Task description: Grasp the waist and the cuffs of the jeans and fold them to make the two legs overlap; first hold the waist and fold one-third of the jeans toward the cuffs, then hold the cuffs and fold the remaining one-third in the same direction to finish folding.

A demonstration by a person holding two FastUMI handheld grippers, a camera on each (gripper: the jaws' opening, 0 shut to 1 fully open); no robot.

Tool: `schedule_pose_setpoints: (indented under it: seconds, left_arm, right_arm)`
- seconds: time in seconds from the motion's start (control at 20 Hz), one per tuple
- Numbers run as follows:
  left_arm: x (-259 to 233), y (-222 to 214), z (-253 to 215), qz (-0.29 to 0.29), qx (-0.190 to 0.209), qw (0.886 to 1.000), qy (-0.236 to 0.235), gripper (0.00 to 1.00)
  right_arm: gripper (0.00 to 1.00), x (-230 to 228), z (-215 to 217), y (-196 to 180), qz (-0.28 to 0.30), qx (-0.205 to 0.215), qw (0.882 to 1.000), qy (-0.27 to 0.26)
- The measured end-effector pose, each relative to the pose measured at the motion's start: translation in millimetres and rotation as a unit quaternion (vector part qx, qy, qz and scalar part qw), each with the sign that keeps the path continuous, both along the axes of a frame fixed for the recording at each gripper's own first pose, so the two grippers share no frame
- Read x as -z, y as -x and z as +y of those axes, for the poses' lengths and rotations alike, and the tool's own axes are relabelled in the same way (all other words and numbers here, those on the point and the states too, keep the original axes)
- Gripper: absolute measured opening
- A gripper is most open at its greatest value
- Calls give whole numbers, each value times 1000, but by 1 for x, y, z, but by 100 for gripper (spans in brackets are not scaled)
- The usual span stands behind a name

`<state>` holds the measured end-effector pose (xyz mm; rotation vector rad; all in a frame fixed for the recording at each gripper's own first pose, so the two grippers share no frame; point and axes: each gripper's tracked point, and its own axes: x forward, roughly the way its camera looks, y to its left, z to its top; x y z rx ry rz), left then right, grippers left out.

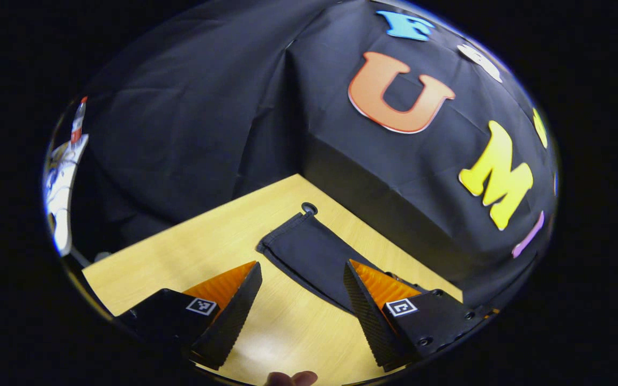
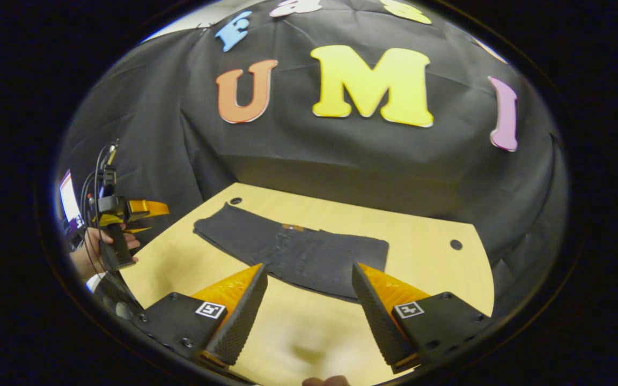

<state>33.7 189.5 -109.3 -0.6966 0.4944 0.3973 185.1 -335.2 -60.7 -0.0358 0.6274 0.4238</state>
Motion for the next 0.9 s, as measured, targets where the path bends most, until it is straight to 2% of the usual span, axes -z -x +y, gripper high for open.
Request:
schedule_pose_setpoints:
  seconds: [0.1, 0.2, 0.25, 0.4, 0.55, 0.65, 0.9]
  left_arm:
    - [18, -19, -3, 2, -33, 993, 110, 98]
    - [39, -34, 2, 27, -70, 981, 177, 98]
    - [47, -40, 5, 40, -82, 976, 195, 98]
    - [66, -56, 26, 66, -94, 968, 221, 98]
    - [77, -61, 30, 86, -94, 960, 248, 100]
    - [92, -62, 29, 108, -102, 955, 255, 99]
    - [112, -76, 34, 124, -112, 954, 249, 98]
  right_arm:
    - [97, -3, -29, -1, 9, 29, 1000, -6]
    - [98, -1, -54, -1, 26, 60, 998, -13]
    - [98, -1, -66, -1, 32, 76, 996, -15]
    - [99, 5, -95, -2, 41, 110, 993, -12]
    - [97, 20, -114, 3, 63, 136, 989, -1]
    - [100, 25, -126, 5, 77, 153, 985, 1]
    - [100, 31, -135, 1, 89, 177, 980, -5]
